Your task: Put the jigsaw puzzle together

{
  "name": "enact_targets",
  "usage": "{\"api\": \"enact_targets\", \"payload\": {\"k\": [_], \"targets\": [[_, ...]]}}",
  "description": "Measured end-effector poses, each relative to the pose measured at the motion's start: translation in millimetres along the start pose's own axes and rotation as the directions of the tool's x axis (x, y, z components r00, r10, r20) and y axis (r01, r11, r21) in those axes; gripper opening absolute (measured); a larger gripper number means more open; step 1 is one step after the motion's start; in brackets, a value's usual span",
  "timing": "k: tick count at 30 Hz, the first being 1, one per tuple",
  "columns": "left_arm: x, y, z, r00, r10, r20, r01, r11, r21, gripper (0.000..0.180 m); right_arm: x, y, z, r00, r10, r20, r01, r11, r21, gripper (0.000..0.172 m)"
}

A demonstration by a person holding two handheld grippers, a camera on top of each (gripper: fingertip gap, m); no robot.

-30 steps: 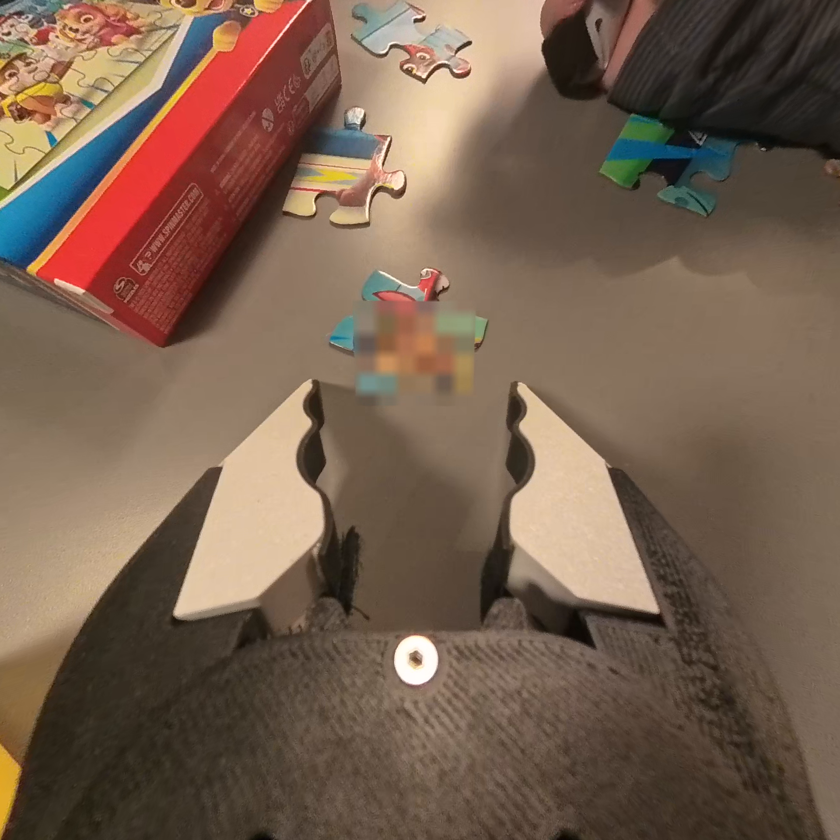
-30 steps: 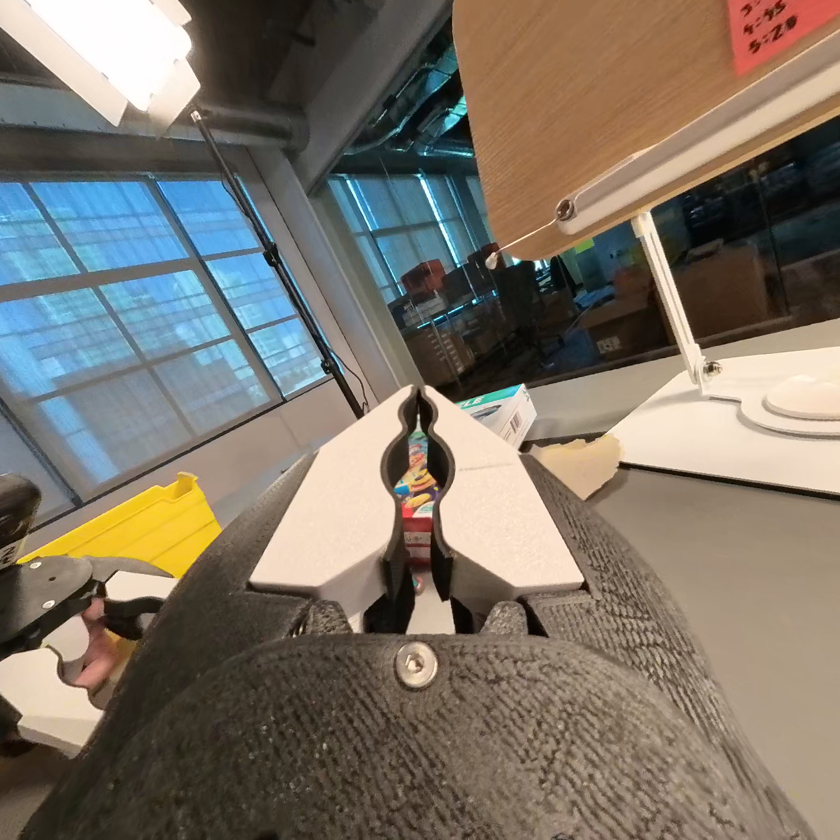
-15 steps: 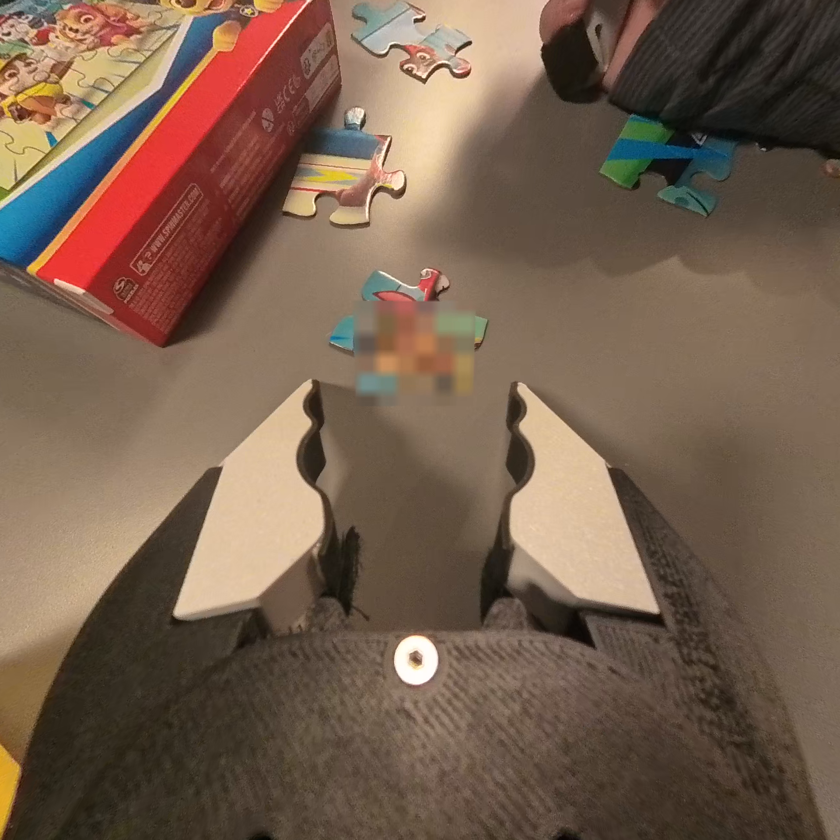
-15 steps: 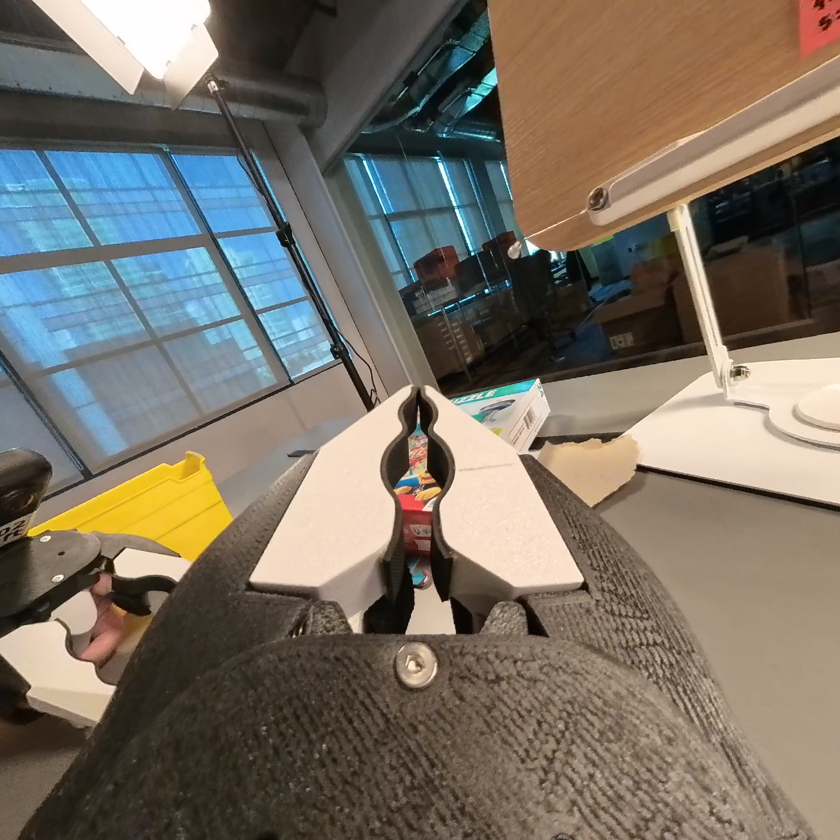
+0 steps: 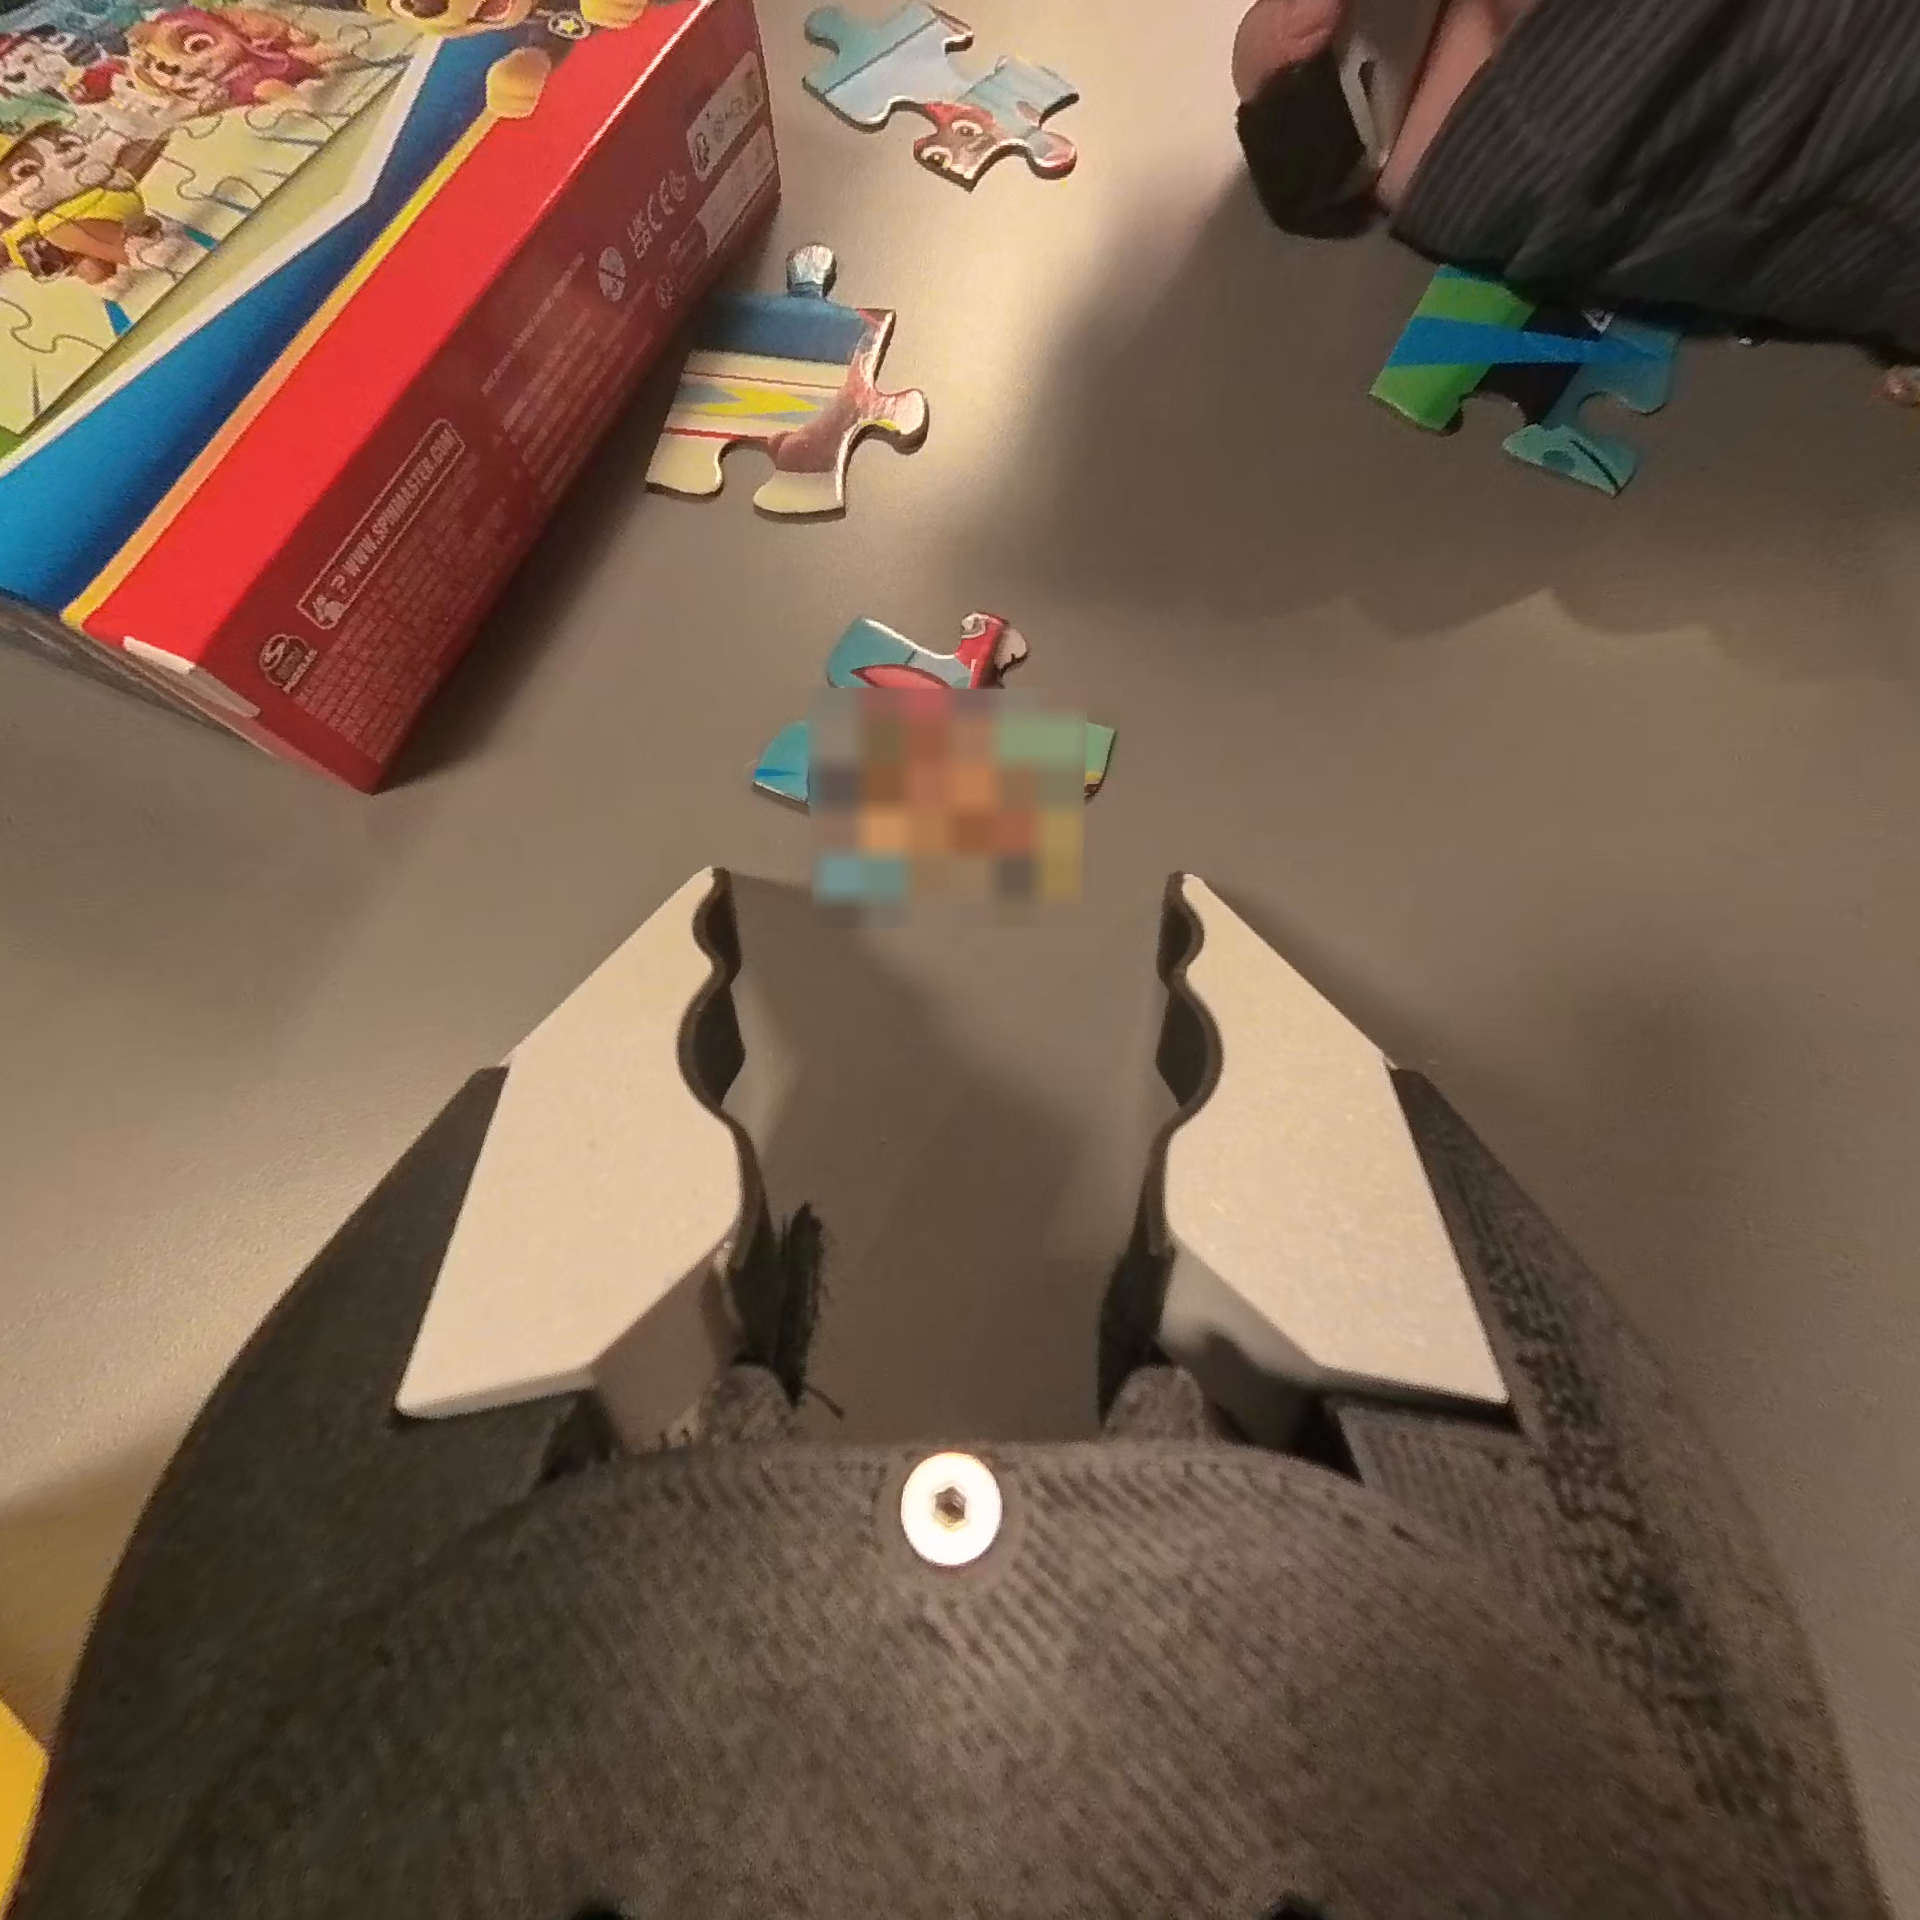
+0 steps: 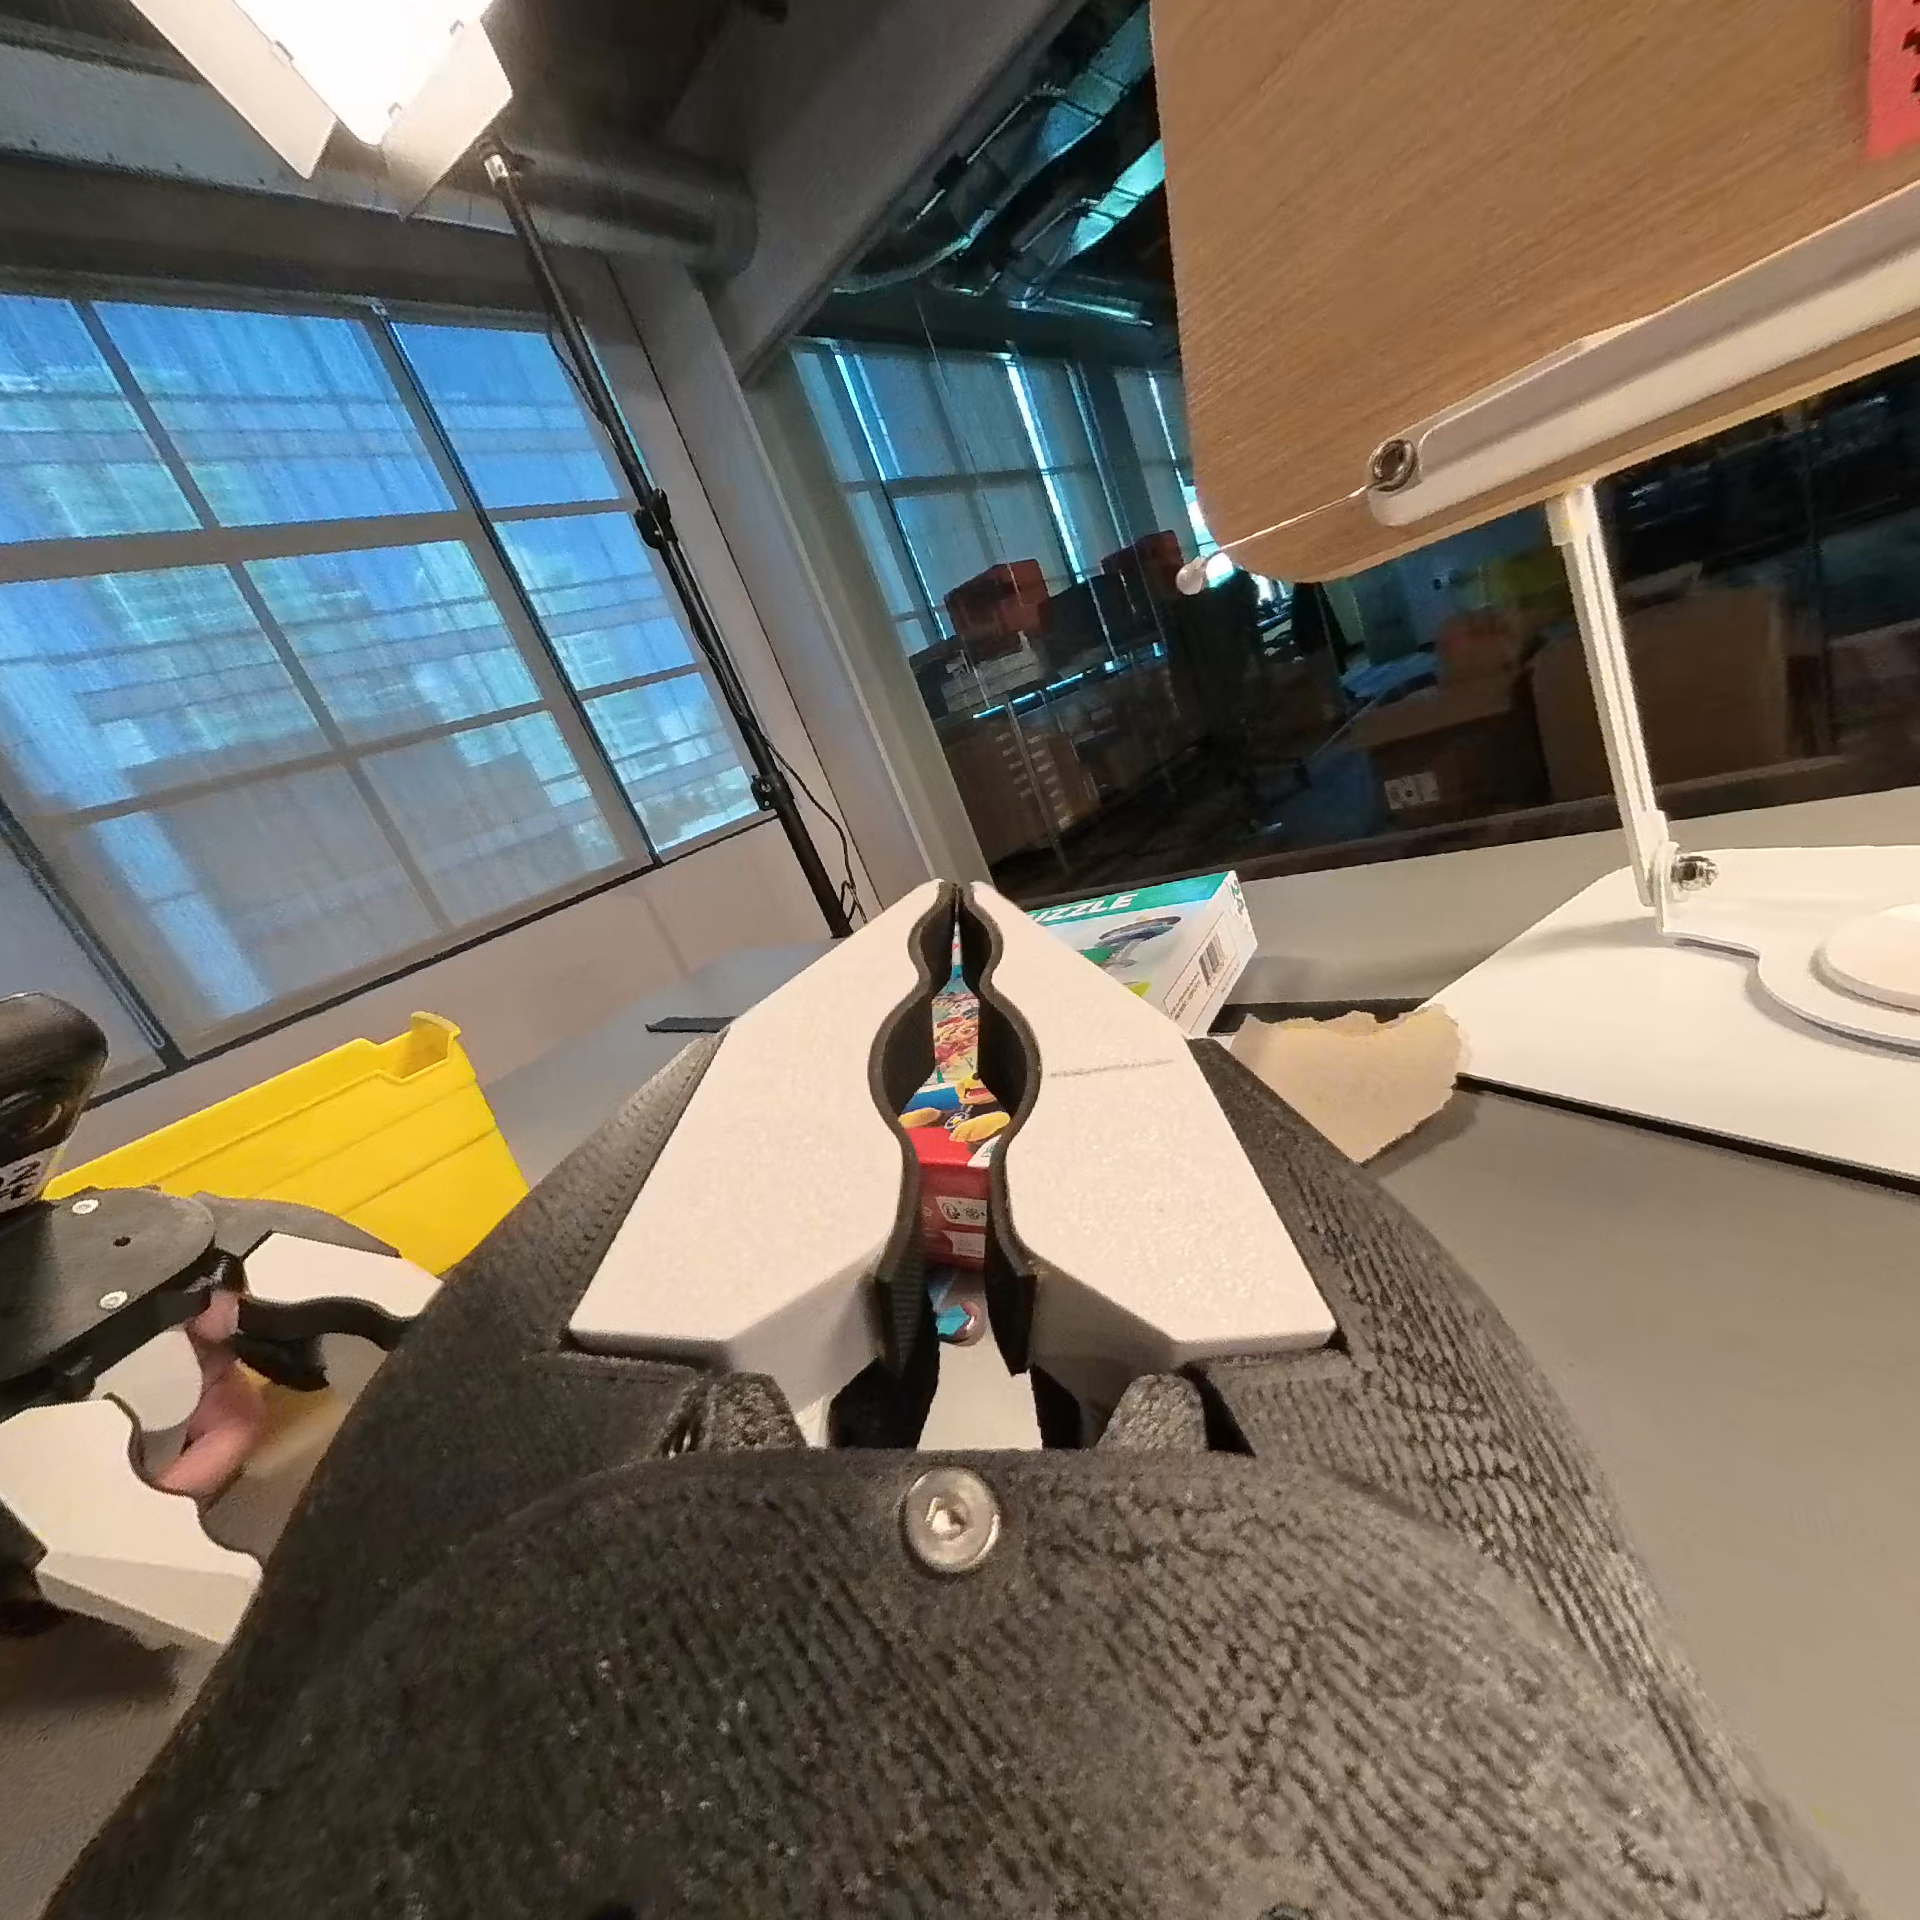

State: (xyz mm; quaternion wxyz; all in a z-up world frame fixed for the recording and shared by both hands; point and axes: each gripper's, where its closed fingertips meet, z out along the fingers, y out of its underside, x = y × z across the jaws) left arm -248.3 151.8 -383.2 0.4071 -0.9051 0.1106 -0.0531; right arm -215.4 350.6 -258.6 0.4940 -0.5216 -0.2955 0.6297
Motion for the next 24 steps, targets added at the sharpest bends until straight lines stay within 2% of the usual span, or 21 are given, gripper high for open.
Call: {"api": "enact_targets", "payload": {"k": [5,24], "targets": [[0.1,-0.1,0.1,1.0,0.0,0.0,0.0,1.0,0.0,0.081,4.5,-5.1,-2.9,0.999,-0.025,-0.04,0.026,0.999,0.029,0.0],[0.4,-0.1,0.6,1.0,0.0,0.0,0.0,1.0,0.0,0.081,-4.8,-1.7,-0.7,0.997,-0.076,-0.009,0.076,0.997,0.005,0.0]]}}
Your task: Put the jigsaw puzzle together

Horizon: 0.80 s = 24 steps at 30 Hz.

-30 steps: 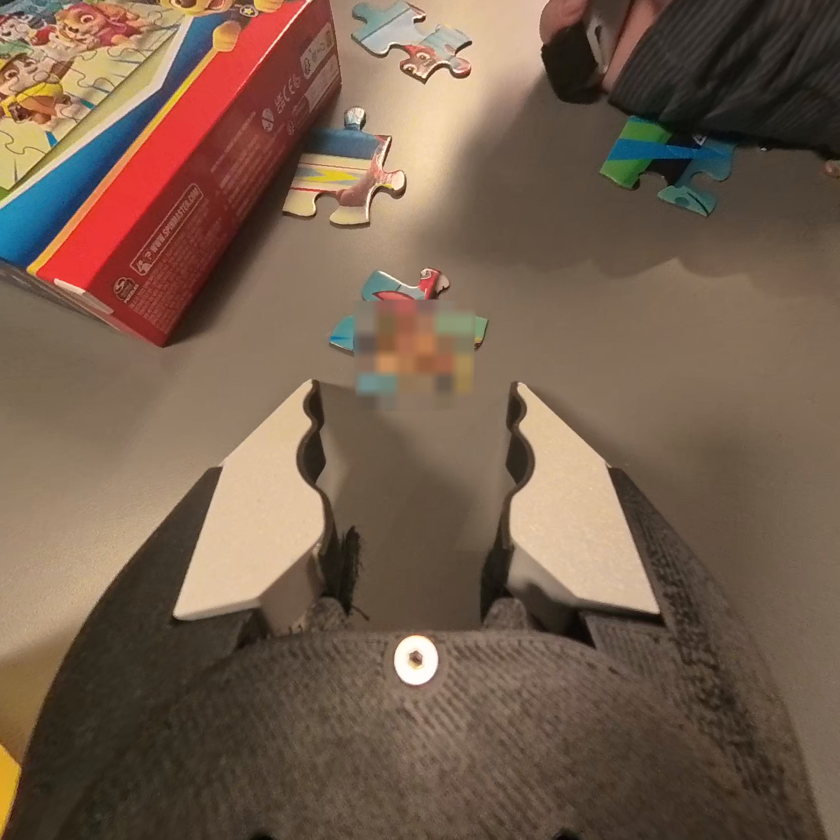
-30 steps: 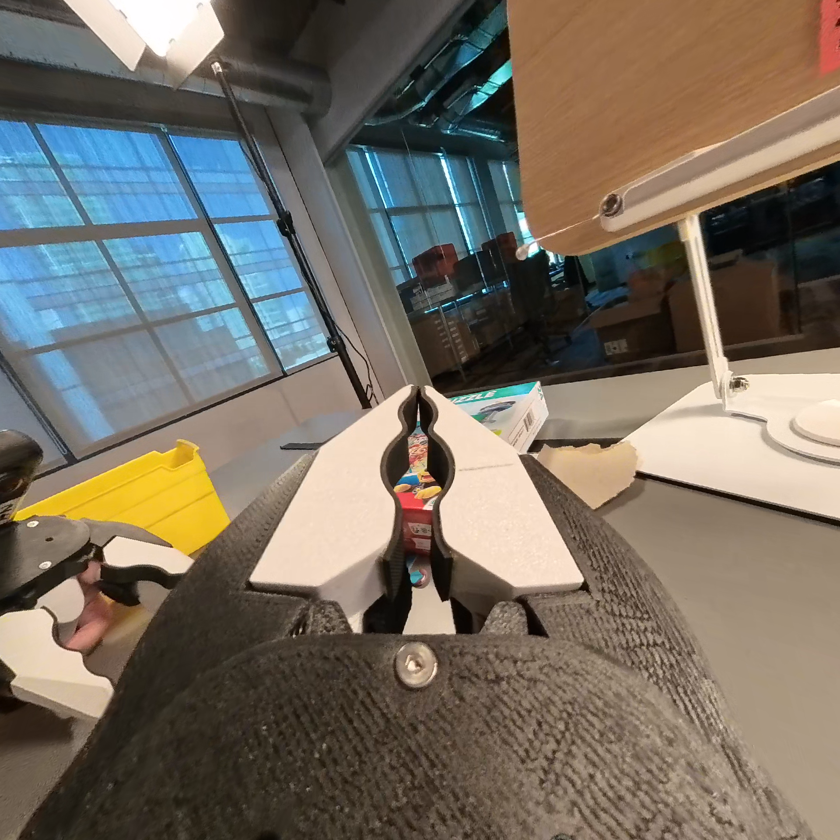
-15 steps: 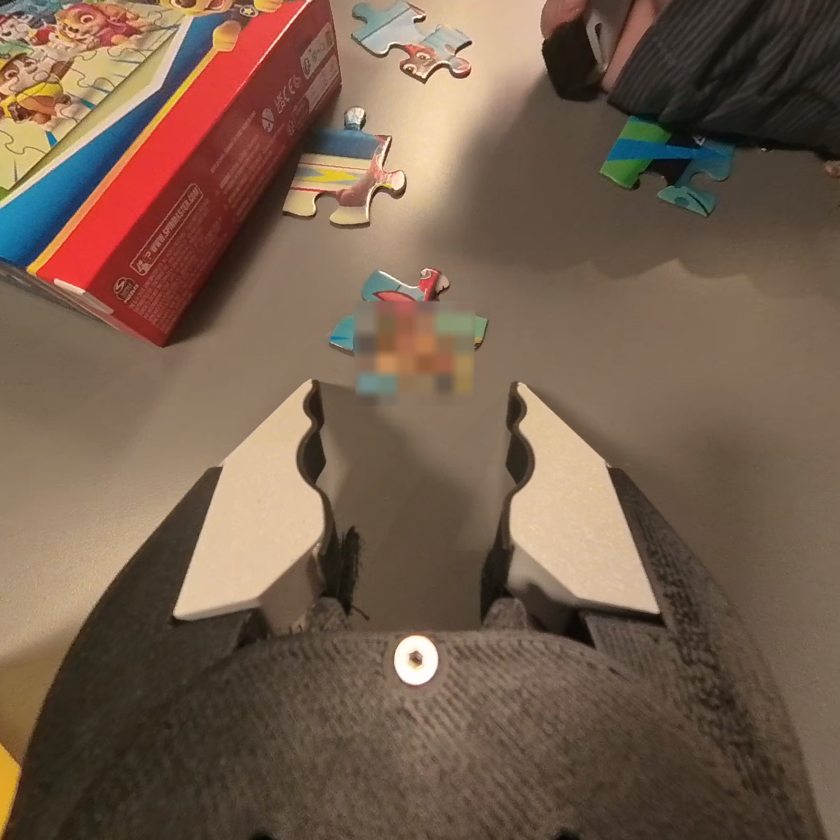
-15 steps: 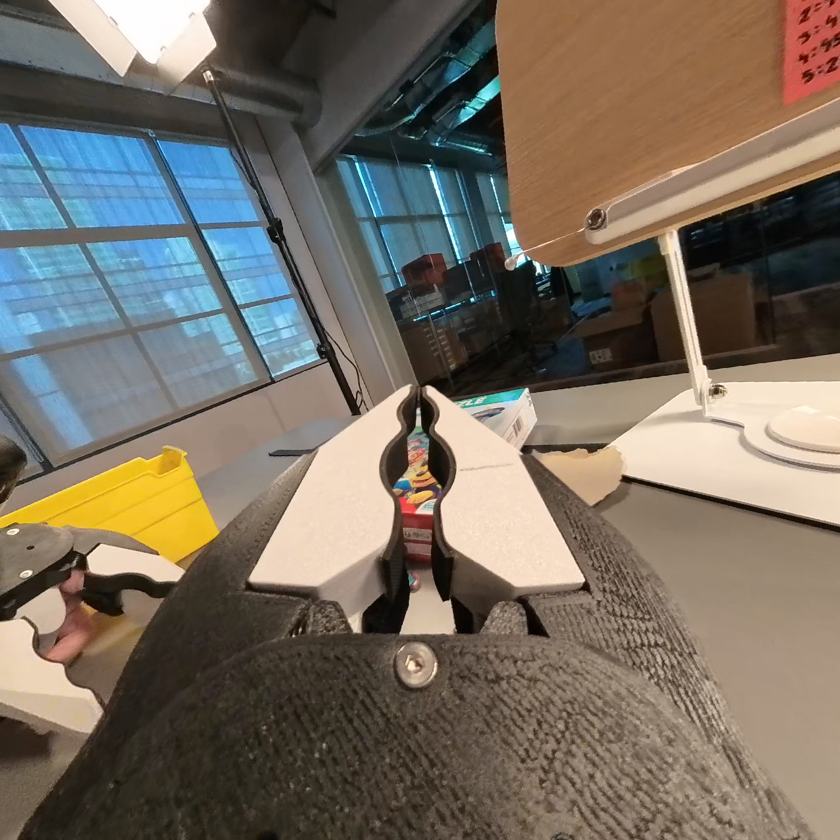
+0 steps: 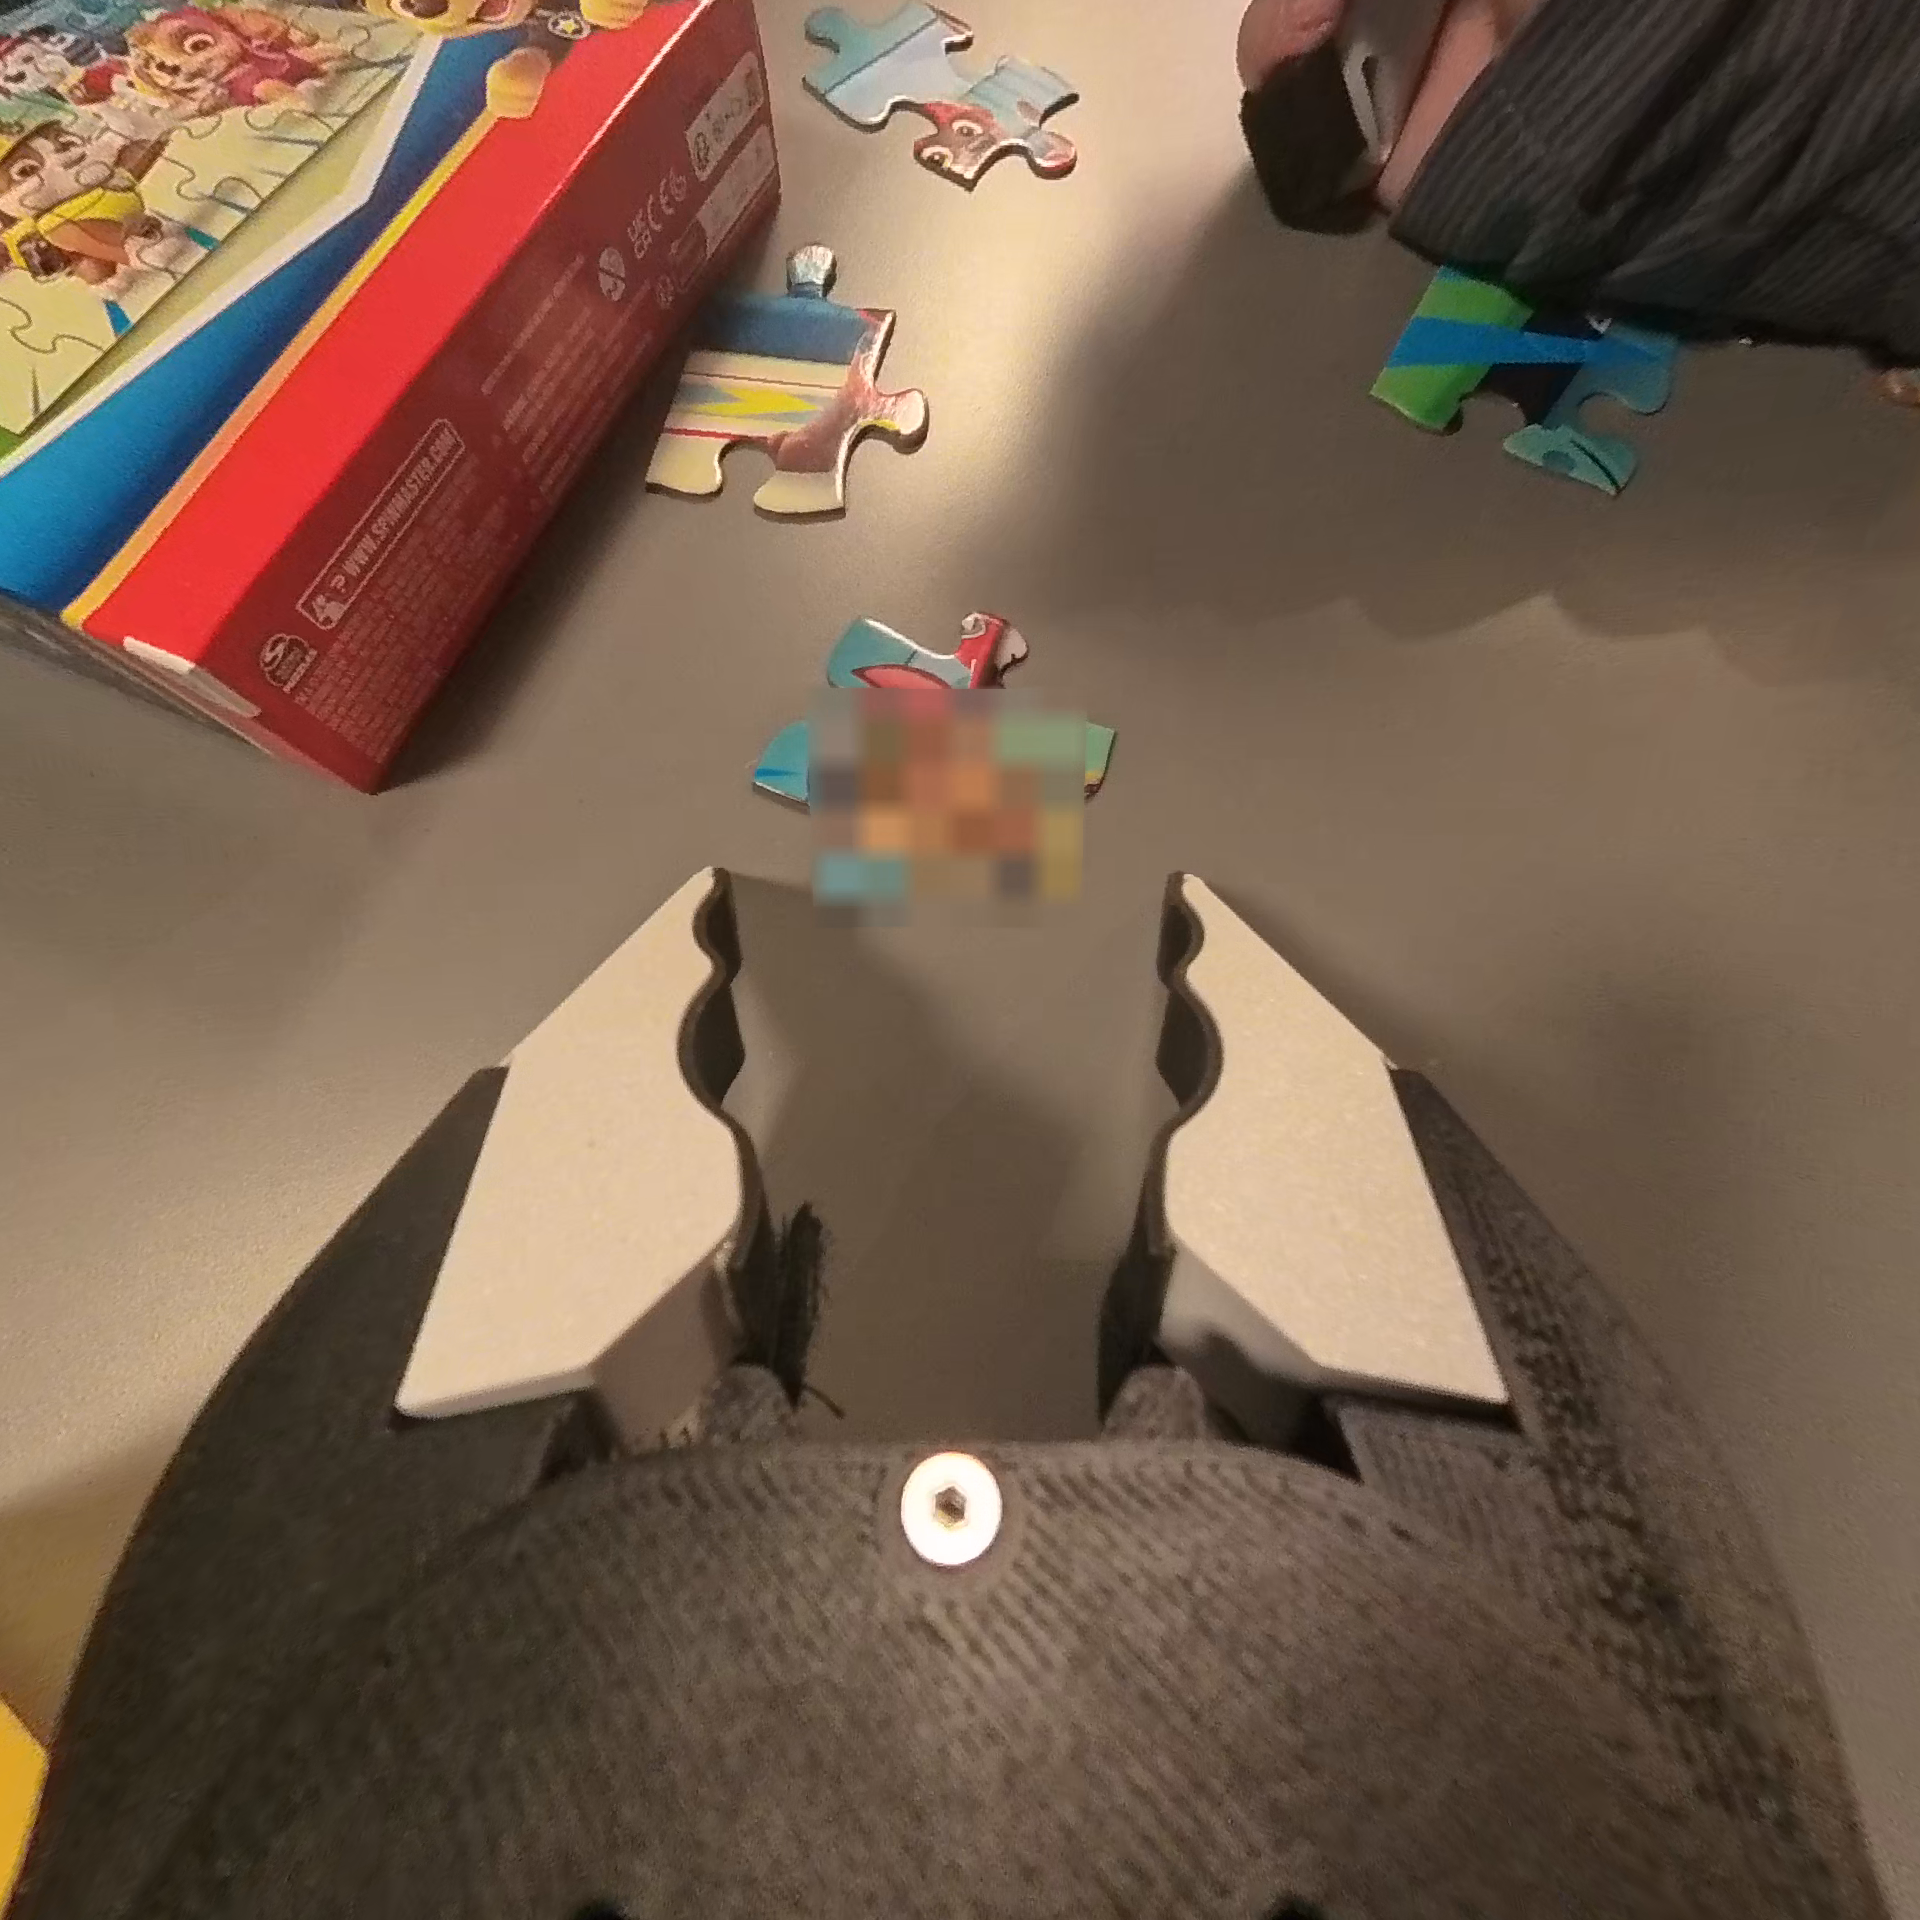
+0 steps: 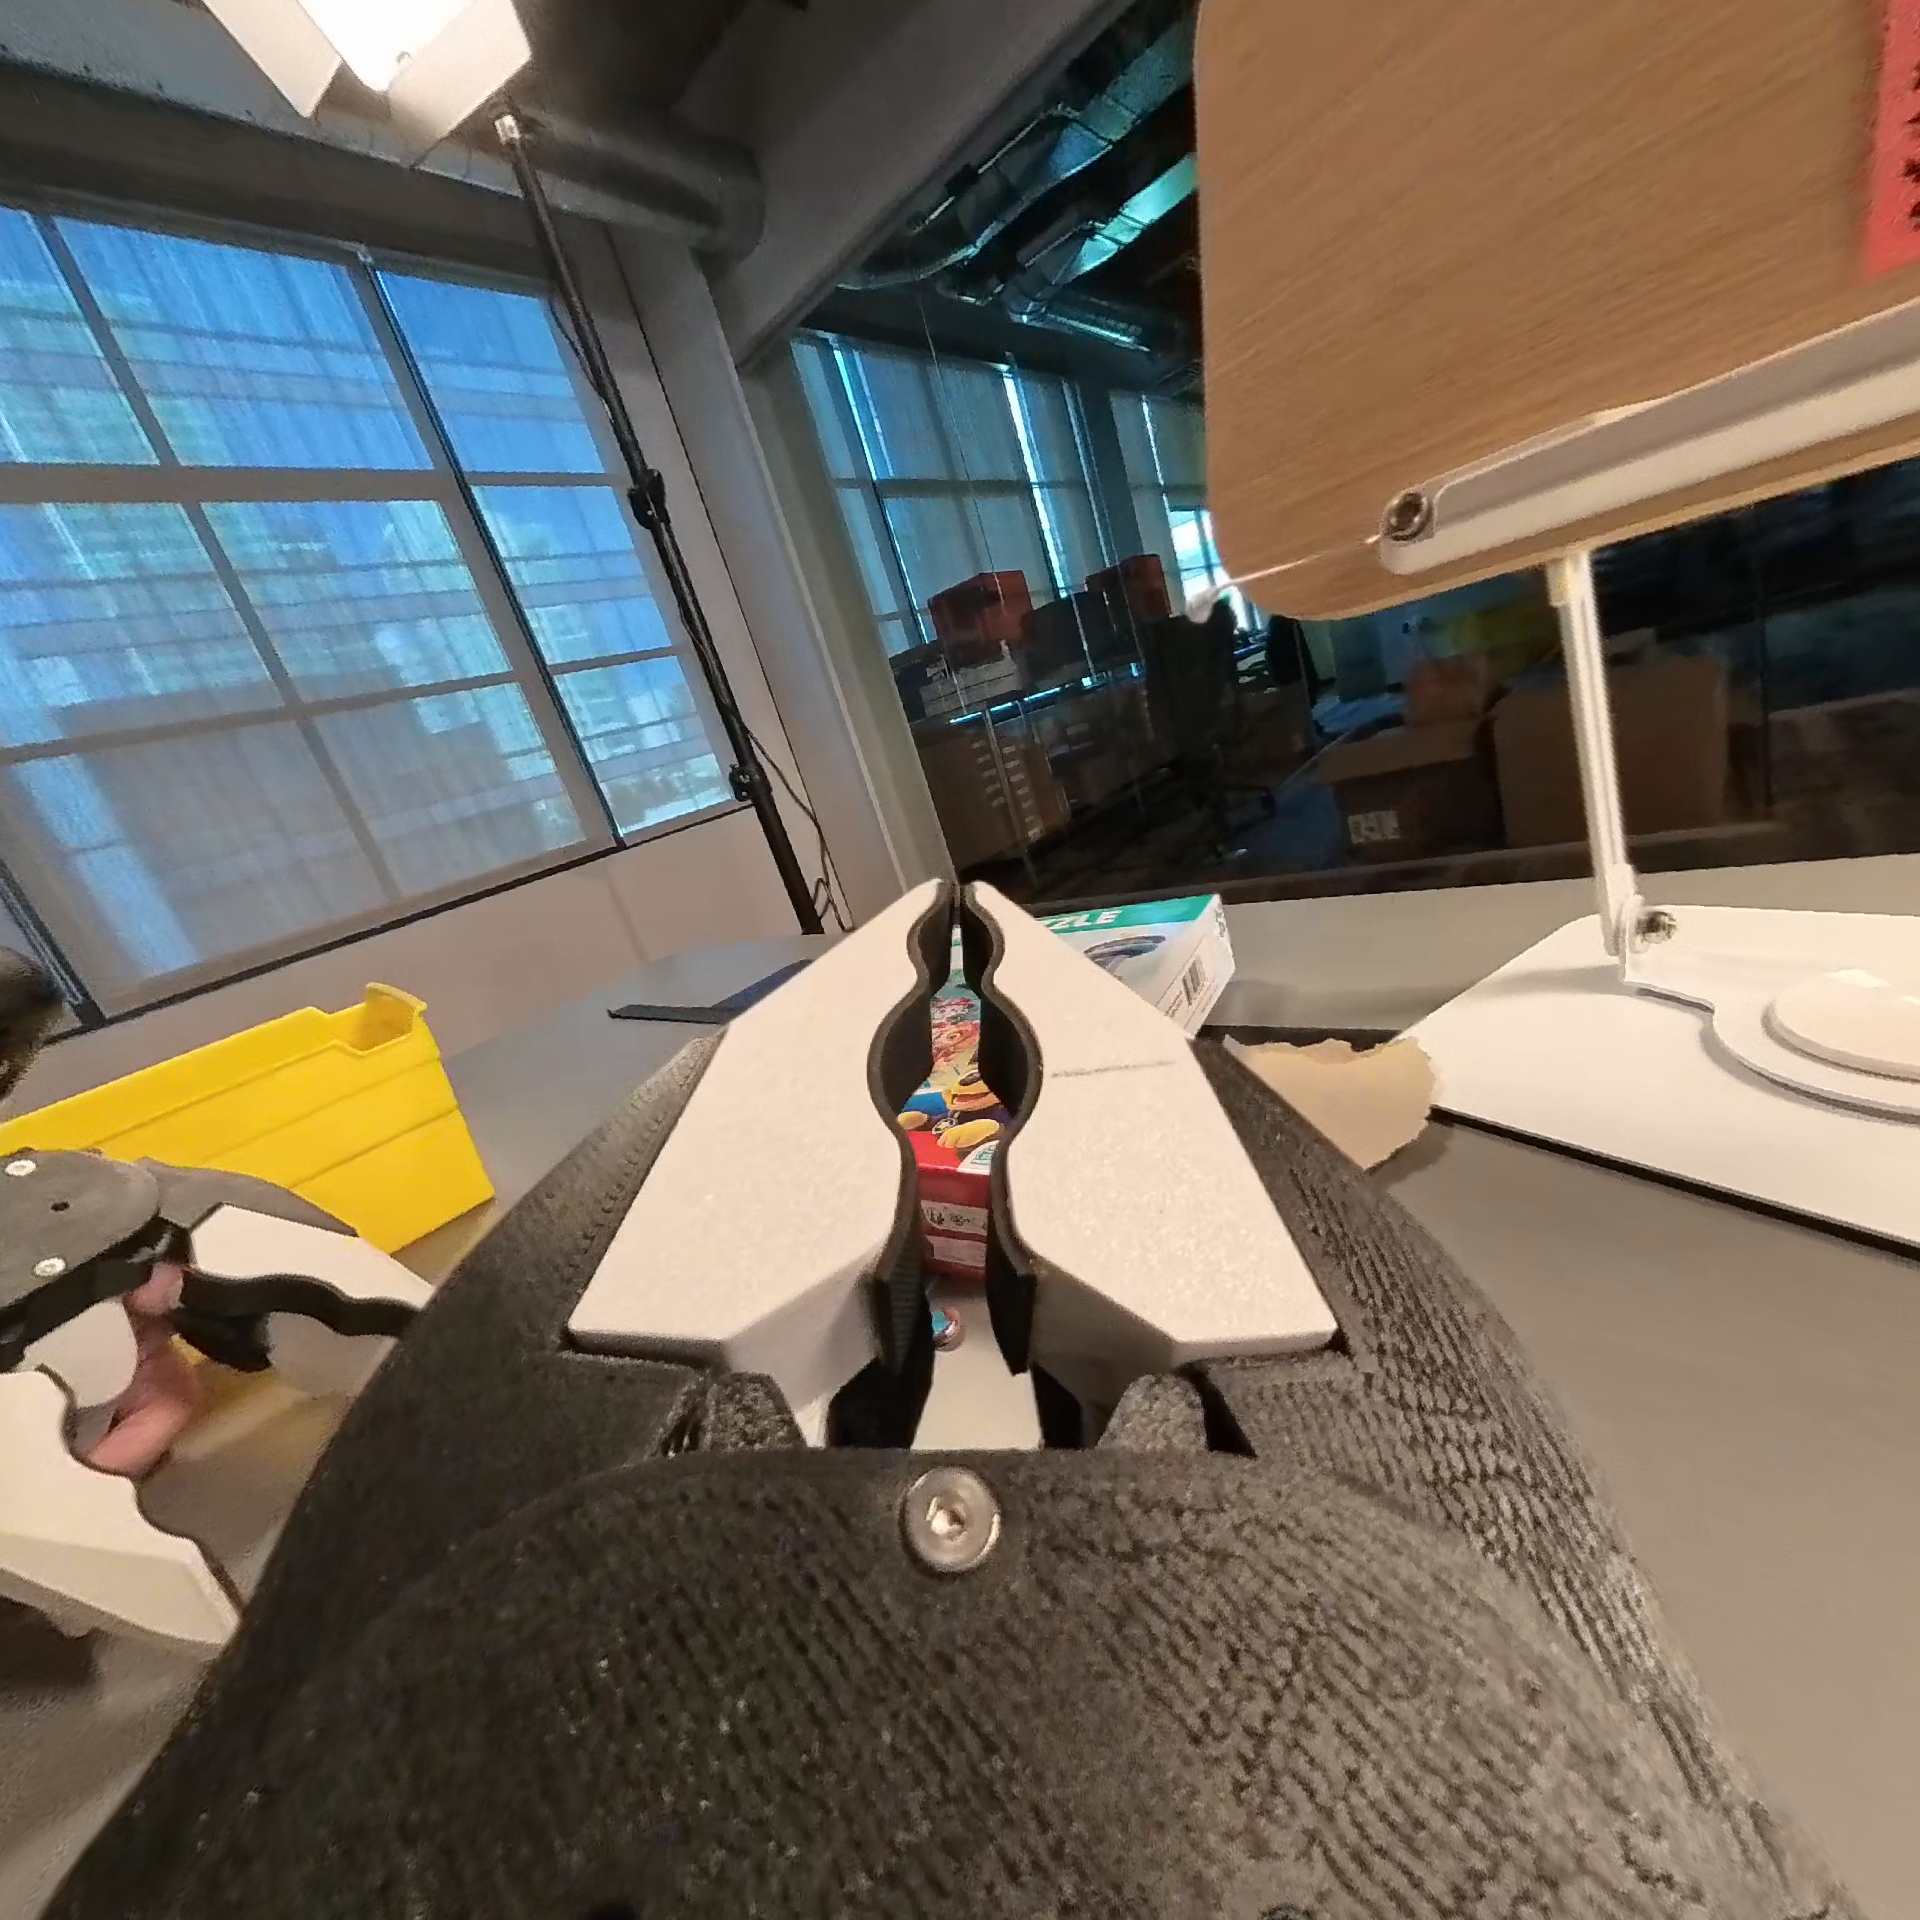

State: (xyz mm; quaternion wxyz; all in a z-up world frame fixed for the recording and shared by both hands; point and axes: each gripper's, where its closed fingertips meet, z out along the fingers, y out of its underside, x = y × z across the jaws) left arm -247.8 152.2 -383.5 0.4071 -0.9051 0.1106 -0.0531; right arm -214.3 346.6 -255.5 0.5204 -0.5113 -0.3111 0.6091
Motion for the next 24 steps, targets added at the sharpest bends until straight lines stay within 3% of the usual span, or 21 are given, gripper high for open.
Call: {"api": "enact_targets", "payload": {"k": [8,9,10,11,14,18,20,24], "targets": [[0.2,-0.1,0.1,1.0,0.001,0.001,-0.001,1.0,0.0,0.081,-12.4,1.9,2.5,0.993,-0.116,0.024,0.117,0.993,-0.017,0.0],[1.8,-0.6,-0.4,1.0,0.005,-0.005,-0.005,1.0,0.004,0.072,-13.1,2.4,2.8,0.992,-0.128,0.022,0.128,0.992,-0.02,0.0],[5.0,-4.0,-2.2,1.0,0.018,-0.019,-0.017,0.999,0.028,0.037,-13.2,2.7,2.7,0.991,-0.135,0.019,0.136,0.991,-0.022,0.0],[5.3,-13.1,-5.4,1.0,0.026,-0.01,-0.025,0.996,0.086,0.026,-13.2,2.6,2.6,0.99,-0.14,0.015,0.14,0.99,-0.022,0.0],[-4.5,-48.6,-23.9,0.995,0.006,0.101,-0.036,0.954,0.296,0.04,-14.6,2.3,2.3,0.988,-0.152,0.017,0.152,0.988,-0.02,0.0],[-19.5,-75.1,-48.8,0.958,-0.05,0.283,-0.098,0.869,0.486,0.041,-17.0,6.6,4.5,0.984,-0.177,0.025,0.178,0.983,-0.044,0.0],[-21.1,-77.4,-50.6,0.941,-0.064,0.333,-0.13,0.839,0.528,0.04,-17.9,8.7,6.1,0.979,-0.204,0.02,0.205,0.977,-0.054,0.001],[-22.6,-73.7,-43.1,0.914,-0.013,0.405,-0.197,0.859,0.472,0.04,-24.9,22.5,15.4,0.966,-0.251,0.066,0.257,0.958,-0.128,0.005]]}}
